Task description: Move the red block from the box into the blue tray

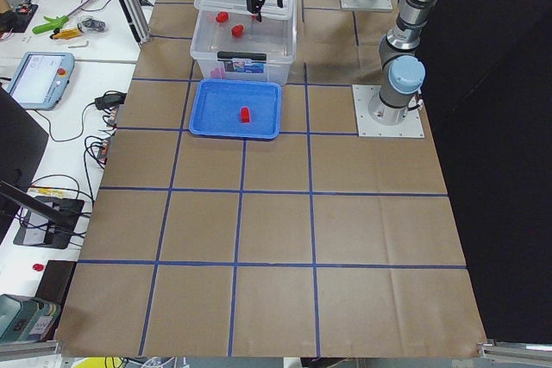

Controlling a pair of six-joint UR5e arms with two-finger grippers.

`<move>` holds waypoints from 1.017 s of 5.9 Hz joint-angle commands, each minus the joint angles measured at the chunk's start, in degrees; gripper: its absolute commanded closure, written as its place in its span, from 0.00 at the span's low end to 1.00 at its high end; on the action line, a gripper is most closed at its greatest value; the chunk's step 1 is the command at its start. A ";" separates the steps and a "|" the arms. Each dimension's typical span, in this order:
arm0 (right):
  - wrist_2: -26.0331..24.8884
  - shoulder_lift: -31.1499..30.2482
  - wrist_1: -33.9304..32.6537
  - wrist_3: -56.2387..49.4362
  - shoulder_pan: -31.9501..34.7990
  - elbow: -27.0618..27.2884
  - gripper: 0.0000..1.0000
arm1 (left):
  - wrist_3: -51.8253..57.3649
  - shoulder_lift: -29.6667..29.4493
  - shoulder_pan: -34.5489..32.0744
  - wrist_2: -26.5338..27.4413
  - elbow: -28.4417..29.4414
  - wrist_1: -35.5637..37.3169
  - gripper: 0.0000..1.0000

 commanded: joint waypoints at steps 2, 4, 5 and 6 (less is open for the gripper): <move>-0.02 -0.05 -0.18 -0.56 2.12 -0.02 0.00 | -17.36 0.85 -0.28 -0.07 -1.01 6.41 0.02; -0.02 -0.05 -0.27 -0.65 4.22 -0.02 0.00 | -23.76 1.21 0.60 0.28 -1.10 11.15 0.02; -0.02 -0.05 -0.27 -0.65 4.76 -0.02 0.00 | -26.07 1.99 0.60 0.63 -1.10 10.64 0.02; -0.02 0.04 -0.27 -0.74 5.29 -0.02 0.00 | -26.79 2.35 0.77 0.64 -1.10 10.37 0.02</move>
